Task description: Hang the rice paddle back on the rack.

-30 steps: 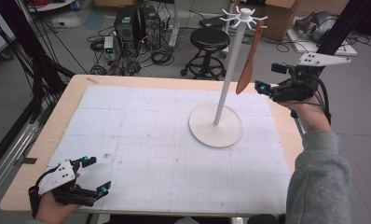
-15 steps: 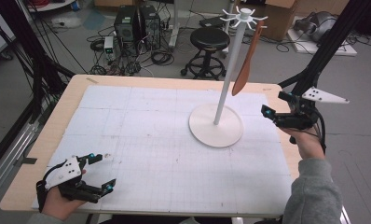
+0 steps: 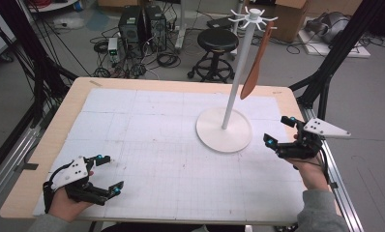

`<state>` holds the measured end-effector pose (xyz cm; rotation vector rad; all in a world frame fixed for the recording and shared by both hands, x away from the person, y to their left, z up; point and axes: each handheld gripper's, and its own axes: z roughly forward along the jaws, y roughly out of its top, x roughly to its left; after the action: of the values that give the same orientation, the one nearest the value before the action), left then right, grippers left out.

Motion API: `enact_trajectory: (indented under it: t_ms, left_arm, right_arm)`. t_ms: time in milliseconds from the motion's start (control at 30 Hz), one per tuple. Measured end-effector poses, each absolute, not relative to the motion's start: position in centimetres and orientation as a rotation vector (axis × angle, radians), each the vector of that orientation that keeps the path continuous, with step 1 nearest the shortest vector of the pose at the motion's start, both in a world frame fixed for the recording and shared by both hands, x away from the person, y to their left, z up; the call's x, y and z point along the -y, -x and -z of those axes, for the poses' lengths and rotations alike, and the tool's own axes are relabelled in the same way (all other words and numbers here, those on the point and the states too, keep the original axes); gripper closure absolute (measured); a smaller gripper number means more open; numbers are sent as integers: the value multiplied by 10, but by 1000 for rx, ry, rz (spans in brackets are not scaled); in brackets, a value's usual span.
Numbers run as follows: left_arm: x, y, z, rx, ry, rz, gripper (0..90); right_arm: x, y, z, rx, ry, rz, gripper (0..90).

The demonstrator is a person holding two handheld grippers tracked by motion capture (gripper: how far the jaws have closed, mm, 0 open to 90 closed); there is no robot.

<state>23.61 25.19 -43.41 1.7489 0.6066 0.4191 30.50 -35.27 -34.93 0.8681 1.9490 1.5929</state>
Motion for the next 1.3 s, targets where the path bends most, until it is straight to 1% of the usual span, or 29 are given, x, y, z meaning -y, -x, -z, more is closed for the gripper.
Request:
enact_trajectory:
  t_ms: [167,400,600,867,1300]
  left_arm:
    - [-252,-237,434,-607,-1745,-419,18]
    - [-252,-238,434,-605,-1753,-424,18]
    - [-251,-237,433,-592,-1764,-422,18]
    - [-253,-236,430,-590,-1755,-432,18]
    - [-260,-236,430,-614,-1738,-447,18]
  right_arm:
    - [347,-289,357,-1931,-843,-1623,0]
    - [348,-276,363,-1886,-864,-1633,0]
    - [352,-265,380,-1859,-936,-1682,0]
    - [350,-245,398,-1894,-972,-1631,0]
    - [322,-211,399,-1958,-874,-1595,0]
